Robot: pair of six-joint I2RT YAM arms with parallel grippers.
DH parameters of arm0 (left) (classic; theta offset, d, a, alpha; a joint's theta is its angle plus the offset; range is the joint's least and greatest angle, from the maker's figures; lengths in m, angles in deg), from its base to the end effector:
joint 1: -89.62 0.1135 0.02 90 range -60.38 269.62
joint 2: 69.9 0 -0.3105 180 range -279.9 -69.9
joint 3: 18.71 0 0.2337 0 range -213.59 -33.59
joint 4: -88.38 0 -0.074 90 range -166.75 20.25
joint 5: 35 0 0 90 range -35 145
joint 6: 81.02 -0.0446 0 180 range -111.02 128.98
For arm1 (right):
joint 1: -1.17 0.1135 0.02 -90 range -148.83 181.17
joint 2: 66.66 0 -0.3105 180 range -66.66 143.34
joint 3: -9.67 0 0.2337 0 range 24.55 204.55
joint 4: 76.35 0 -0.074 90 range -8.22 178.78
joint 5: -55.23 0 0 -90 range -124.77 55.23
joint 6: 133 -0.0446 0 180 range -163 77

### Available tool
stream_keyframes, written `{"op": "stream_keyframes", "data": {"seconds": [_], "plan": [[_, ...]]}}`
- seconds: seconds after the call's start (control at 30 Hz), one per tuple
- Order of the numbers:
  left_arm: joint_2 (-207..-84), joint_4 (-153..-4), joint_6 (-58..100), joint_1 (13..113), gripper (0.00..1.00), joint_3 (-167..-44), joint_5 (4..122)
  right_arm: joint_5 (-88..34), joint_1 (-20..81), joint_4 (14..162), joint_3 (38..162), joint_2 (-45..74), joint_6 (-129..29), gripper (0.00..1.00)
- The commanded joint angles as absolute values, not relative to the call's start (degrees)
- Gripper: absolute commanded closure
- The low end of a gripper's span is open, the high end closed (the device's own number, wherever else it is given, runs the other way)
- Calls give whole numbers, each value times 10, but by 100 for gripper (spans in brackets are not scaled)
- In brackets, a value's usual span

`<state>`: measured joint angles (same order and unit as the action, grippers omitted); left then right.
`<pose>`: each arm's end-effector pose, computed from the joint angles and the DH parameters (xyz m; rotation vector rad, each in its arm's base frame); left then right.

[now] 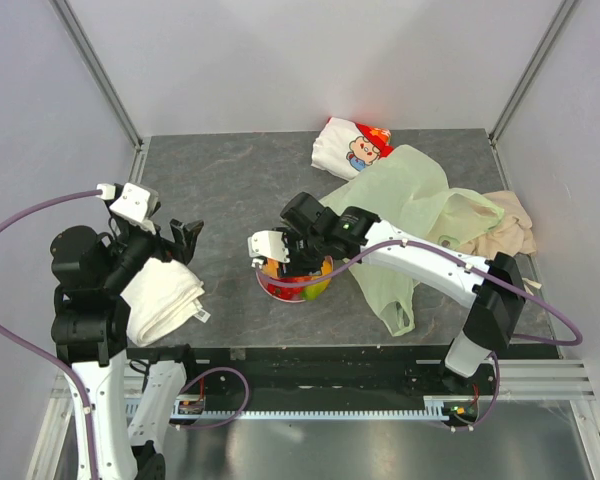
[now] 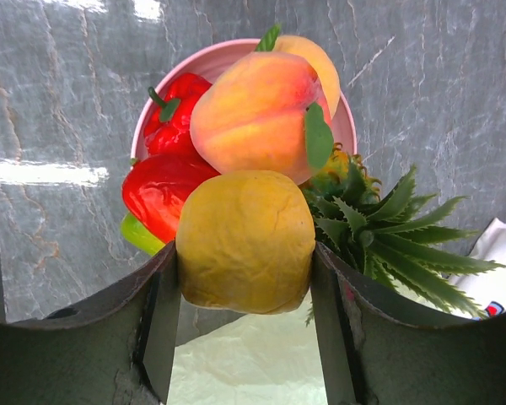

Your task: Take the fake fruits out of the plastic bag

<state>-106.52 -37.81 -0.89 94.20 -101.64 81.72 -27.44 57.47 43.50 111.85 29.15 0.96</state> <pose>0.0465 -0.0164 0.4528 0.4211 1.6387 -0.2076 0.1914 0.2973 0.3529 -1.9644 1.5721 0.2486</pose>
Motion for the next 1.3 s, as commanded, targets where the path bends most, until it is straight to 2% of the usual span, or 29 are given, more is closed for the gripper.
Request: {"op": "stream_keyframes", "data": {"seconds": [0.0, 0.23, 0.5, 0.83, 1.13, 1.27], "plan": [[-1071, -383, 13, 947, 2, -1013, 848, -305, 578, 473, 1107, 294, 15, 52], [-1076, -383, 15, 953, 3, -1015, 869, -315, 577, 485, 1100, 294, 14, 47], [-1078, -383, 14, 957, 4, -1010, 888, -324, 578, 491, 1089, 284, 16, 31], [-1081, -389, 14, 956, 4, -1004, 912, -327, 581, 491, 1088, 275, 8, 25], [-1074, -390, 33, 955, 4, -968, 916, -336, 584, 488, 1094, 270, 4, 23], [-1092, -323, 43, 955, 4, -939, 903, -344, 585, 485, 1105, 270, -6, 21]]}}
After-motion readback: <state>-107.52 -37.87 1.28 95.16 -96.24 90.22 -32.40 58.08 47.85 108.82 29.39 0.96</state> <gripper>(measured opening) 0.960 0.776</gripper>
